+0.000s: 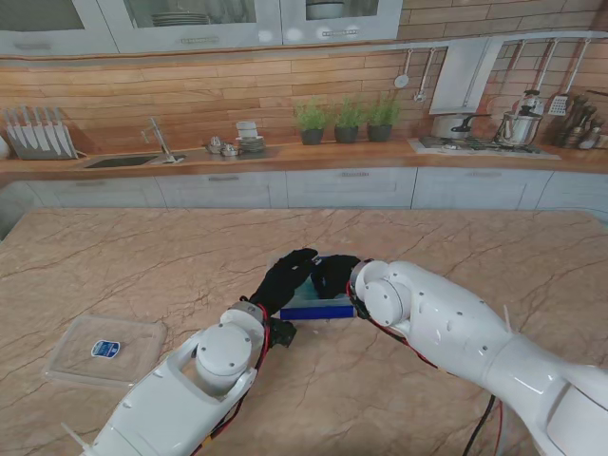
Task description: Fold the bubble film and place it into the plastic crate
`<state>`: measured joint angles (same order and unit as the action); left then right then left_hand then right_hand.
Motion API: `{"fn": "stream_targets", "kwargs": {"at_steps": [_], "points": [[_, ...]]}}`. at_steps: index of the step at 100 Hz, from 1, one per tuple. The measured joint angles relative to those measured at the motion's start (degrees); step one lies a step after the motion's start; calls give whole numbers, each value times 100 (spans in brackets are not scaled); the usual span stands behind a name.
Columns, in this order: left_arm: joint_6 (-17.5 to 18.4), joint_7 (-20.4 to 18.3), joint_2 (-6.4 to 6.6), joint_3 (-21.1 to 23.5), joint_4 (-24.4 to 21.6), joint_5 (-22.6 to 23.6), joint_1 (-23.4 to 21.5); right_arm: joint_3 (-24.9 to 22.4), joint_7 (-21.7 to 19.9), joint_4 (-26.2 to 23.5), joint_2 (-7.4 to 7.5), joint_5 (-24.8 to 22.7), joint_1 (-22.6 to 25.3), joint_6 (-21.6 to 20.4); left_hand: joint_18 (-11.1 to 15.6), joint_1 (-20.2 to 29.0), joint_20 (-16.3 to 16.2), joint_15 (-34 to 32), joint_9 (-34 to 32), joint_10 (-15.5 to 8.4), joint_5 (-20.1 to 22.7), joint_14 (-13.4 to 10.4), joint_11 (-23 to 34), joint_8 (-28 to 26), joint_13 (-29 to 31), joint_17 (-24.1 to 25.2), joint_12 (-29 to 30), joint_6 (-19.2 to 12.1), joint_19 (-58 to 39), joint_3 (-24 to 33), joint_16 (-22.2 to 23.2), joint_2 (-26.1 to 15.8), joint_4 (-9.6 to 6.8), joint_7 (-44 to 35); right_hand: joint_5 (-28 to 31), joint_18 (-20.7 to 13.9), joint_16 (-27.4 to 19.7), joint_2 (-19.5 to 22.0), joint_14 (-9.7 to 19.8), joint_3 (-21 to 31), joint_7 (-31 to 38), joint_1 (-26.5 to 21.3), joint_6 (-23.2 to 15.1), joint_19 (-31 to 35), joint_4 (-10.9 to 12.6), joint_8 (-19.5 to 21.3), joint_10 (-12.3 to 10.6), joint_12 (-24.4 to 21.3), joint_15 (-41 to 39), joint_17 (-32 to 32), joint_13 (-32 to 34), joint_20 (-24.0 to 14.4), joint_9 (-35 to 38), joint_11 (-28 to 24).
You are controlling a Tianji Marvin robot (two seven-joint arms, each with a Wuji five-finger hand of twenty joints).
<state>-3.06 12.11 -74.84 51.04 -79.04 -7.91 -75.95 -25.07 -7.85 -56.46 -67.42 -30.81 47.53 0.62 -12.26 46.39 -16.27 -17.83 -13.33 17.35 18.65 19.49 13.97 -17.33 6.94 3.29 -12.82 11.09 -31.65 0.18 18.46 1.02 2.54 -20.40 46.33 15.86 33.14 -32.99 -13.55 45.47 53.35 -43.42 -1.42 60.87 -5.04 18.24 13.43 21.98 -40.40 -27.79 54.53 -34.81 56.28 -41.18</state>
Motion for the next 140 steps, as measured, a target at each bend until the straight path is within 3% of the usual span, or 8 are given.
{"fn": "stream_targets", "kwargs": {"at_steps": [25, 45, 57, 68, 74, 86, 120, 140], "points": [[691, 144, 114, 108, -117, 994, -104, -17, -14, -51, -9, 8, 28, 161, -204, 155, -534, -498, -992, -3, 661, 10, 353, -336, 534, -102, -431, -5, -1185, 2, 396, 3, 0, -241, 7, 0, 1, 0, -9, -24, 1, 1, -9, 0, 0, 1, 14, 31, -2, 30, -38, 8, -3, -1], [1073, 342, 285, 121, -117, 2424, -96, -52, -15, -64, -9, 10, 51, 175, -976, 302, -1068, -1160, -2068, 60, 1543, 304, 641, -856, 1379, -932, -784, 174, -2207, 113, 709, 9, 0, -1155, 9, 0, 1, 5, -14, -24, 1, 1, -8, 18, 1, 2, 19, 31, -3, 75, -60, 9, -8, -1], [1115, 266, 436, 149, -118, 2983, -64, -95, -20, -79, -9, 34, 78, 198, -1035, 733, -1468, -1715, -2478, 64, 1678, 389, 903, -856, 1906, -1753, -966, 201, -2900, 1772, 1012, 1107, 0, -1888, 9, 0, 1, 7, -24, -34, 1, 1, -8, 19, 1, 7, 34, 32, -4, 84, -69, 9, -17, -1], [1198, 559, 537, 78, 34, 4180, 64, -102, -21, -83, -9, 46, 84, 203, -820, 1126, -1564, -2282, -2839, 53, 1766, 426, 1154, -666, 2446, -2748, -1138, 103, -3446, 3345, 1414, 2137, 178, -2569, 9, 0, 1, 121, -31, -104, 1, 6, -4, 19, 3, 13, 48, 33, -4, 88, -71, 9, -19, -6], [1275, 820, 590, -22, 186, 4600, 185, -101, -23, -83, -9, 47, 84, 203, -688, 1319, -1480, -2376, -3038, -89, 1831, 352, 1159, -609, 2715, -3122, -1483, -43, -3504, 3936, 1484, 2394, 294, -2779, 9, 1, 1, 122, -32, -152, 1, 6, -4, 19, 3, 20, 52, 33, -5, 90, -72, 9, -37, -46], [1317, 524, 700, -90, 203, 4411, 326, -89, -28, -82, -9, 80, 79, 208, -550, 1533, -1158, -2341, -3187, -152, 2008, 248, 1094, -554, 2989, -3536, -1614, -93, -3480, 4562, 1538, 2382, 294, -2789, 9, 8, 1, 172, -50, -217, 1, 6, 3, 32, 4, 60, 100, 34, -5, 128, -77, 9, -38, -56], [1554, -35, 836, -896, 603, 4815, 1087, -111, -75, -78, -26, 134, 79, 256, -450, 1656, -259, -2038, -3617, -290, 2797, 159, 1078, -408, 3659, -4477, -1397, -99, -3192, 4945, 1467, 2445, 295, -2789, 27, 13, 1, 228, -54, -335, 1, 6, 4, 55, 5, 73, 131, 38, -8, 155, -82, 9, -68, -145], [1556, -406, 869, -1387, 919, 4791, 1516, -143, -81, -92, -22, 130, 100, 264, -422, 1646, 73, -2038, -3737, -297, 2796, 142, 1077, -332, 3750, -4607, -1409, -100, -3194, 5066, 1460, 2762, 296, -2789, 26, 13, 1, 228, -54, -348, 1, 6, 4, 55, 5, 78, 131, 38, -8, 157, -84, 25, -73, -146]]}}
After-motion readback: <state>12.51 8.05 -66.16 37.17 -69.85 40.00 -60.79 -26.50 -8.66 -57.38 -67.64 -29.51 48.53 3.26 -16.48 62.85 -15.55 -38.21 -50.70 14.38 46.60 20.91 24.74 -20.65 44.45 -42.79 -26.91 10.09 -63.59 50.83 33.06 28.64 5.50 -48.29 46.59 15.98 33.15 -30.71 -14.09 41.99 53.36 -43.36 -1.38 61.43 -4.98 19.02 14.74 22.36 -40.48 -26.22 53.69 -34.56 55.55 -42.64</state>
